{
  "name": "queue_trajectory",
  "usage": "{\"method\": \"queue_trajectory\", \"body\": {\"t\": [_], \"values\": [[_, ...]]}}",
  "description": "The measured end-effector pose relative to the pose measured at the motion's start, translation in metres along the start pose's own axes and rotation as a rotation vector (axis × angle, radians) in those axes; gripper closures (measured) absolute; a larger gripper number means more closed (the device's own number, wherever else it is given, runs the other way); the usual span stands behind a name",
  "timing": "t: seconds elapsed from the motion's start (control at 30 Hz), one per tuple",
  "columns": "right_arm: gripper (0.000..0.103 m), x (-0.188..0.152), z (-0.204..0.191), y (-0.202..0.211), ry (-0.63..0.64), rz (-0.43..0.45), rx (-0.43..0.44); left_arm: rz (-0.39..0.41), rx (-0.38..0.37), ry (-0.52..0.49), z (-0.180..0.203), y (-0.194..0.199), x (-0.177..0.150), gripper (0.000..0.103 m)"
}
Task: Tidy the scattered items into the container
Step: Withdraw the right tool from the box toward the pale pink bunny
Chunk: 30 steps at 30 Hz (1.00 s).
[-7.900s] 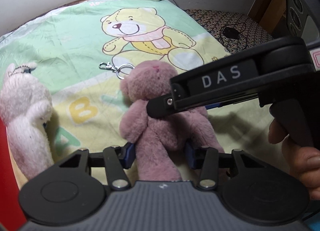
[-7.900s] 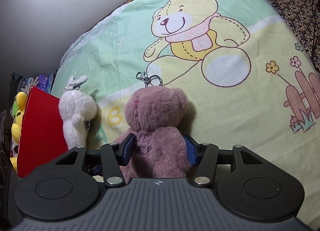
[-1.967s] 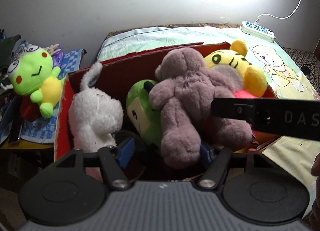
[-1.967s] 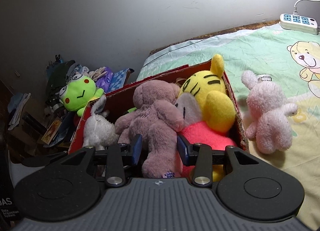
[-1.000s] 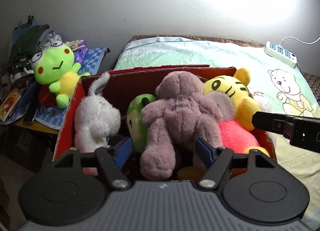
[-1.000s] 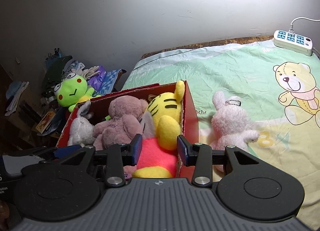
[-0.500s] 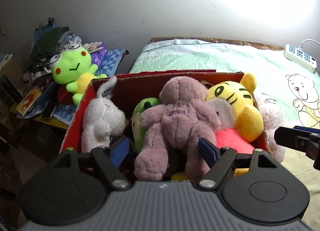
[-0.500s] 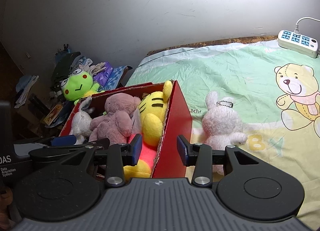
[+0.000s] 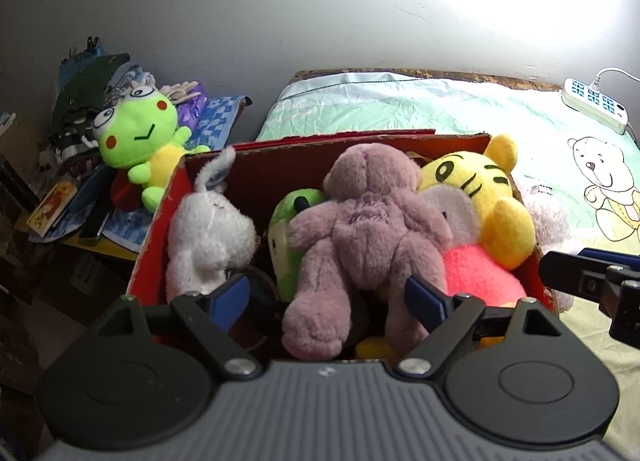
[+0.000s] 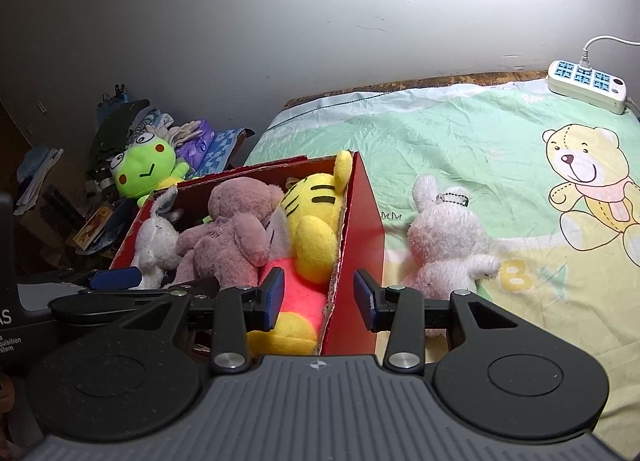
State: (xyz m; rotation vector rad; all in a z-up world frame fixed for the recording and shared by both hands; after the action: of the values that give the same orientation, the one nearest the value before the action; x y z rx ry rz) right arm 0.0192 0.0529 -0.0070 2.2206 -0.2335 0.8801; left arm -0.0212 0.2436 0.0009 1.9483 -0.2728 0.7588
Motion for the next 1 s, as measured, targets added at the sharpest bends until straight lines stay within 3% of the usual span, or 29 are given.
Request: {"method": "queue_trajectory", "body": {"t": [0.43, 0.77, 1.0], "values": [[0.06, -0.003, -0.01, 0.006, -0.057, 0.089, -0.114, 0.044, -0.063, -0.073, -0.013, 0.006, 0.015, 0.013], [0.06, -0.002, 0.008, 0.027, -0.097, 0.131, -0.203, 0.104, -0.14, -0.128, 0.017, 0.022, 0.032, 0.012], [0.06, -0.002, 0.028, 0.04, -0.102, 0.118, -0.221, 0.102, -0.16, -0.143, 0.046, 0.032, 0.033, 0.012]]}}
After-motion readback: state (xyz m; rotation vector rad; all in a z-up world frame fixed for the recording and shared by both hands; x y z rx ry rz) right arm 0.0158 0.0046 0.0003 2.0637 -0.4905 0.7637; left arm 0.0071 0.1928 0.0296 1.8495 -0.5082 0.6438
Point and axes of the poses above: each gripper's, at about its wrist camera, not at the fingertips, and y roughly against the way its jaws point, z to its right, x to its top, the point moved 4 cm from there along -y, roughly the way its jaws point, and after that the axes turned 13 degrees about x, right-handed, at the moved point
